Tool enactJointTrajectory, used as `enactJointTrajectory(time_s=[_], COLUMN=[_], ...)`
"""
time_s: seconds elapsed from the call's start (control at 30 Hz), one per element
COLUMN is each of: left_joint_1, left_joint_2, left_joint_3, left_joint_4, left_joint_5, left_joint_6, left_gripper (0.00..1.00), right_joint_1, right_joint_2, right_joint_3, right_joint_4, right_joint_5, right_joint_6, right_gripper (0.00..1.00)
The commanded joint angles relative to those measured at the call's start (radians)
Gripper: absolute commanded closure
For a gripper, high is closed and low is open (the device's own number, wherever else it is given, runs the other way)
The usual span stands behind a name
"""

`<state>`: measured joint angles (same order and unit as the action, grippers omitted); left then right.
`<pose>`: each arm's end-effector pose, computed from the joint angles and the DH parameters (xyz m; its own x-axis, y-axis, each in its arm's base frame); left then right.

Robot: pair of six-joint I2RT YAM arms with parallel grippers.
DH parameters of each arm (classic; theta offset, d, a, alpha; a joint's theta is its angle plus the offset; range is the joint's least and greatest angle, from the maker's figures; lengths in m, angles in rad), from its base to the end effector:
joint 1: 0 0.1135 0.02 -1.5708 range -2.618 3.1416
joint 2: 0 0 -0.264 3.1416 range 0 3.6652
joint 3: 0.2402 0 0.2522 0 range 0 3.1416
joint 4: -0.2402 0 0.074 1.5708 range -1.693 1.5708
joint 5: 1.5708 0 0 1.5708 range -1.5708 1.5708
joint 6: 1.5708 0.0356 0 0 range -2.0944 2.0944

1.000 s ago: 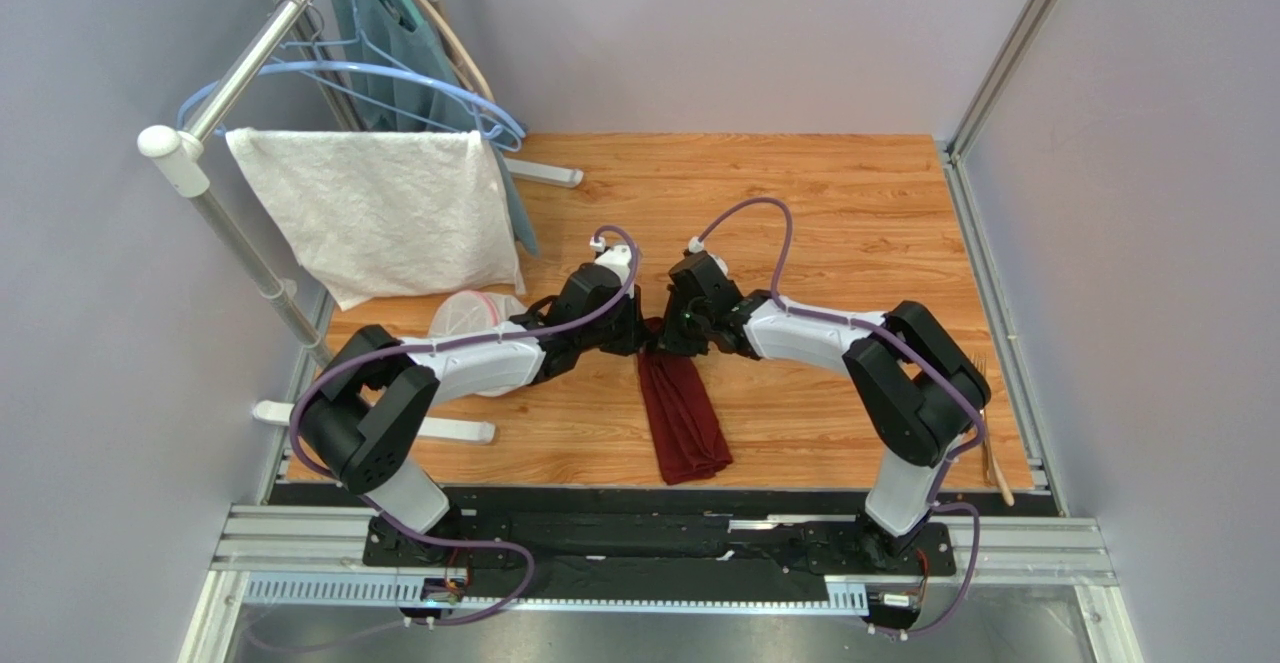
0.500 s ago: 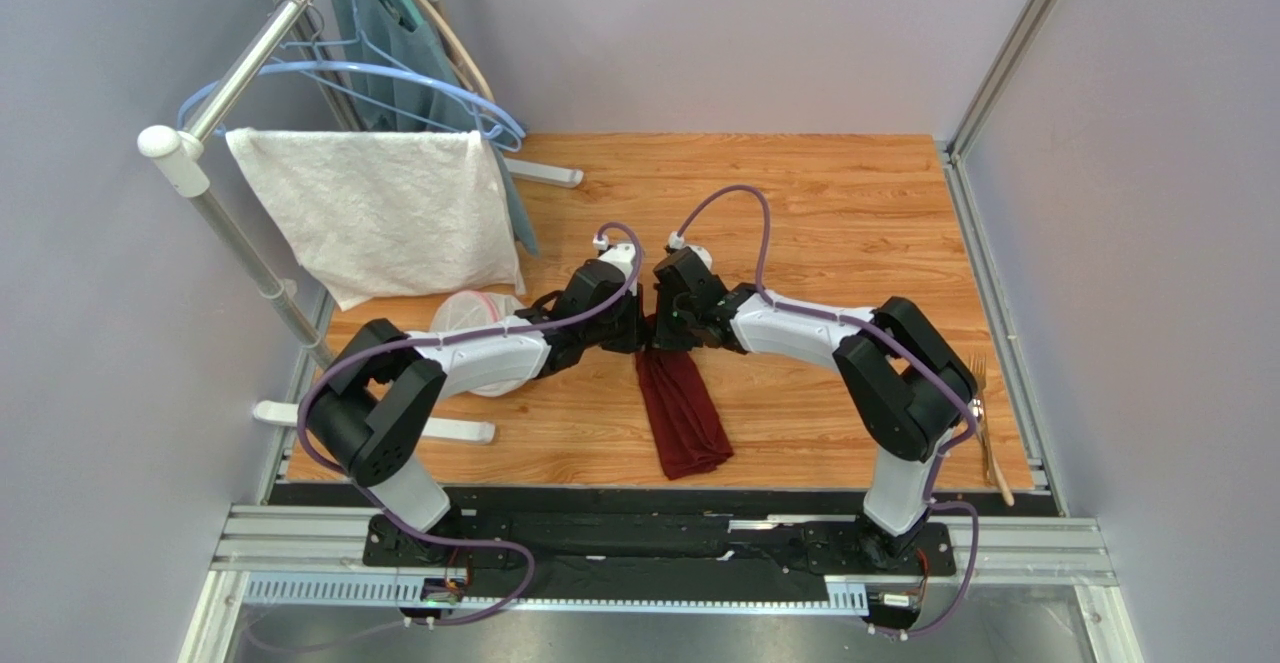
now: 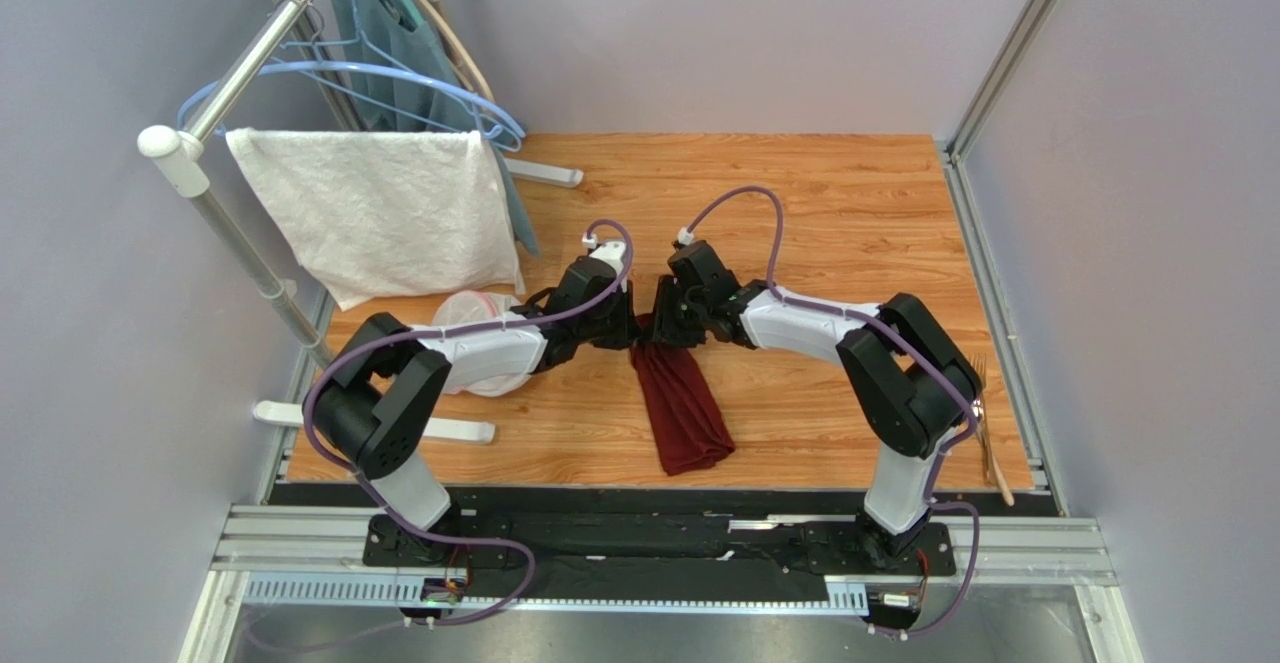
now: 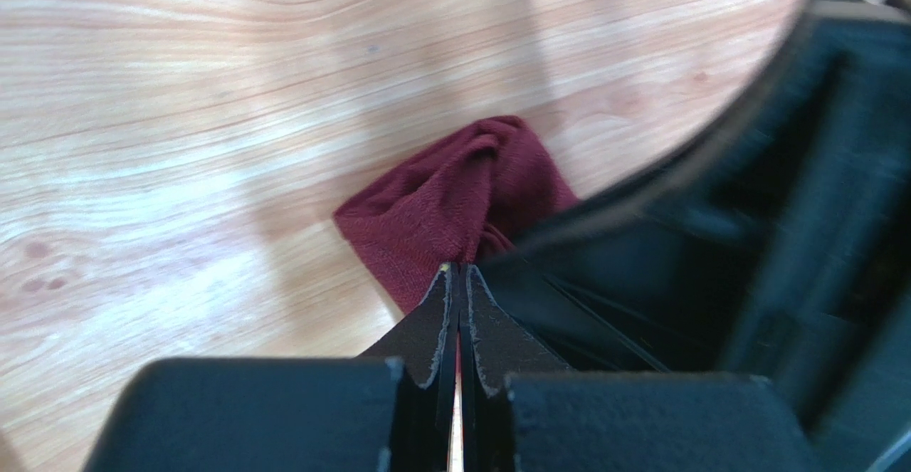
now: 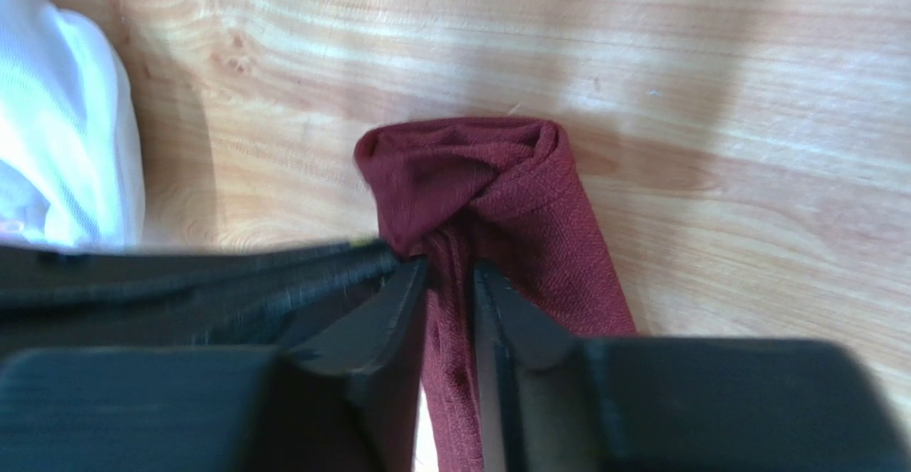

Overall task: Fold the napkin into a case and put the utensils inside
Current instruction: Grasp the top corner of the smaller rectangle folded napkin from the folded napkin.

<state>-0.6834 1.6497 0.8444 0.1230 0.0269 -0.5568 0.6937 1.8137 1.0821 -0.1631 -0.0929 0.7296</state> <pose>0.2622 -0.2147 0.1725 -0.7572 -0.0646 -0.6499 0.2912 0.8573 -0.4246 0.2857 0.2419 0.1654 -0.9012 0.1138 -0.4182 -0.1081 0.8755 0.4710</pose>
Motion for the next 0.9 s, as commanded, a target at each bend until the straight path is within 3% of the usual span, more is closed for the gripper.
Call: enactJointTrajectory(time_s=[0.0, 0.33, 0.67, 0.77, 0.87], left_joint_1=[0.016, 0.021, 0.019, 0.021, 0.021], left_joint_2=[0.013, -0.008, -0.024, -0.022, -0.027], left_joint_3=[0.019, 0.025, 0.031, 0.033, 0.033], left_joint_4=[-0.010, -0.028, -0.037, -0.039, -0.040], left_joint_5=[0.047, 0.057, 0.062, 0.062, 0.064], left_joint_6=[-0.011, -0.009, -0.008, -0.008, -0.008], left_gripper=[1.00, 1.00, 1.00, 1.00, 1.00], right_joint_1=[0.001, -0.010, -0.051, -0.080, -0.102], right_joint_2=[-0.020, -0.051, -0.143, -0.154, -0.128], right_joint_3=[0.016, 0.033, -0.019, -0.045, -0.047], right_joint_4=[0.065, 0.005, -0.009, 0.014, 0.020], right_joint_5=[-0.105, -0.134, -0.142, -0.146, -0.151], right_joint_6=[-0.030, -0.084, -0.087, -0.073, -0.071], right_gripper=[0.66, 0.53, 0.51, 0.52, 0.65])
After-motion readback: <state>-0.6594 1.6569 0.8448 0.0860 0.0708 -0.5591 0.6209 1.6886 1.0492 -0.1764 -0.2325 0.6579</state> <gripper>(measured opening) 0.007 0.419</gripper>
